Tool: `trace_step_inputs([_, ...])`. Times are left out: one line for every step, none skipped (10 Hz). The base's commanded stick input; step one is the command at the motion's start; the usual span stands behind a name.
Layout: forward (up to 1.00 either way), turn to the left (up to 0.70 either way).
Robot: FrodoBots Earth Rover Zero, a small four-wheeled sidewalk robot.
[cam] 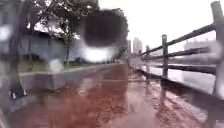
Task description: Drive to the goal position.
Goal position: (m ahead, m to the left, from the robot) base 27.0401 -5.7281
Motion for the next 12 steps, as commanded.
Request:
trace_step_inputs([1.0, 0.01])
trace_step_inputs([1.0, 0.01])
trace_step_inputs([1.0, 0.01])
trace_step_inputs([1.0, 0.01])
trace_step_inputs([1.0, 0.01])
trace_step_inputs([1.0, 0.09])
trace_step_inputs([1.0, 0.22])
trace_step_inputs([1.0, 0.11])
trace_step_inputs([1.0, 0.01])
trace_step_inputs([1.0, 0.01])
trace_step_inputs([1.0, 0.01])
trace_step_inputs([1.0, 0.01])
